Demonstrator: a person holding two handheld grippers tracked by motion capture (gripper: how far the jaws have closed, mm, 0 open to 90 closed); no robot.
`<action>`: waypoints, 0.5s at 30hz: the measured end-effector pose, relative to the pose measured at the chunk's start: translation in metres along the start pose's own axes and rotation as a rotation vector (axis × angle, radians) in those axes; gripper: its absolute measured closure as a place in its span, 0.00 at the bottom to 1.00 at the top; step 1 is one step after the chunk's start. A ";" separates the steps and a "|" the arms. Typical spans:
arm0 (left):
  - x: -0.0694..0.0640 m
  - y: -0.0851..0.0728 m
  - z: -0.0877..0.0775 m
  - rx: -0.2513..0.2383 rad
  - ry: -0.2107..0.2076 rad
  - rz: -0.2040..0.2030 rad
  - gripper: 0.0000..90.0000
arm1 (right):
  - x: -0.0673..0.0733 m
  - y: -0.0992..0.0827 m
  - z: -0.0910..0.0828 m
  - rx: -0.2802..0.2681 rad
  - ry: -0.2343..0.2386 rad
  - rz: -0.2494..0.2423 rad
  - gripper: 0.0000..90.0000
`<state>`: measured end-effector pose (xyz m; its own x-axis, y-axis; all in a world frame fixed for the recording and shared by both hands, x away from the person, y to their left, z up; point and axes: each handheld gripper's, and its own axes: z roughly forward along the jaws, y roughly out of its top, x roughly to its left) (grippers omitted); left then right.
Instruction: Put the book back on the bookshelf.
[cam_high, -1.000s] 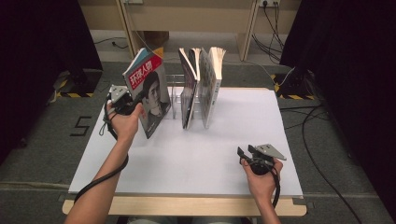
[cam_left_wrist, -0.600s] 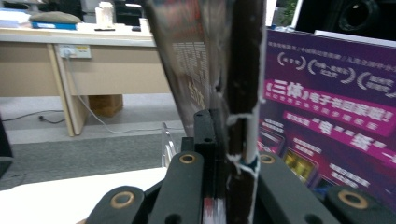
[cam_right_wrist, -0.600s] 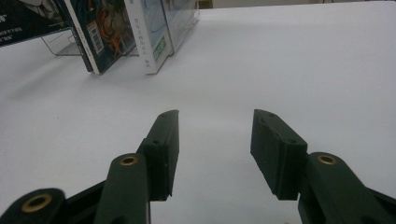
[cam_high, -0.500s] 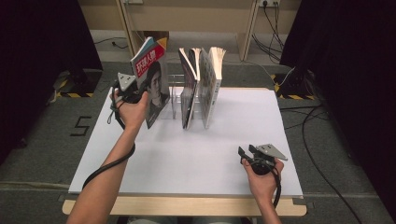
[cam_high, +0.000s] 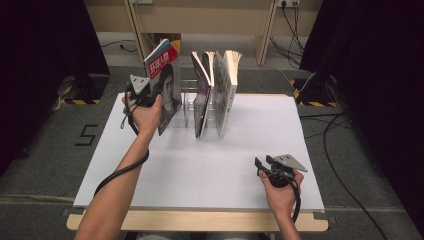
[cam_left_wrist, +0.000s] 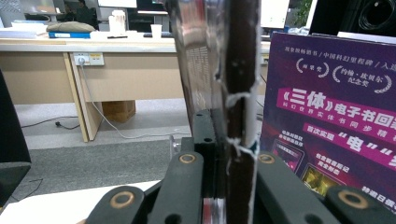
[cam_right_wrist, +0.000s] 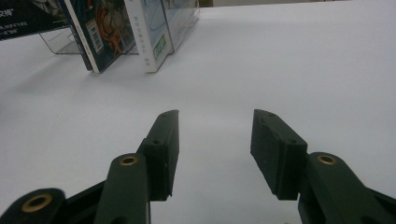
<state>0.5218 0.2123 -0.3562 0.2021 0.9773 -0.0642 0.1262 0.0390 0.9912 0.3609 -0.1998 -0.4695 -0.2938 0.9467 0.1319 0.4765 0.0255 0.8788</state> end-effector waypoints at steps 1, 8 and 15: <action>0.000 -0.001 0.000 -0.001 0.002 0.000 0.96 | 0.000 0.000 0.000 0.000 0.001 -0.001 0.59; 0.003 -0.017 -0.004 0.001 0.008 0.019 0.96 | 0.001 0.000 0.000 0.001 -0.001 0.009 0.59; 0.004 -0.027 -0.012 0.017 0.002 0.023 0.95 | 0.001 0.000 0.000 -0.001 -0.001 0.002 0.59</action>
<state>0.5076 0.2182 -0.3815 0.2035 0.9782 -0.0409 0.1385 0.0126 0.9903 0.3604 -0.1991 -0.4696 -0.2918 0.9472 0.1327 0.4762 0.0235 0.8790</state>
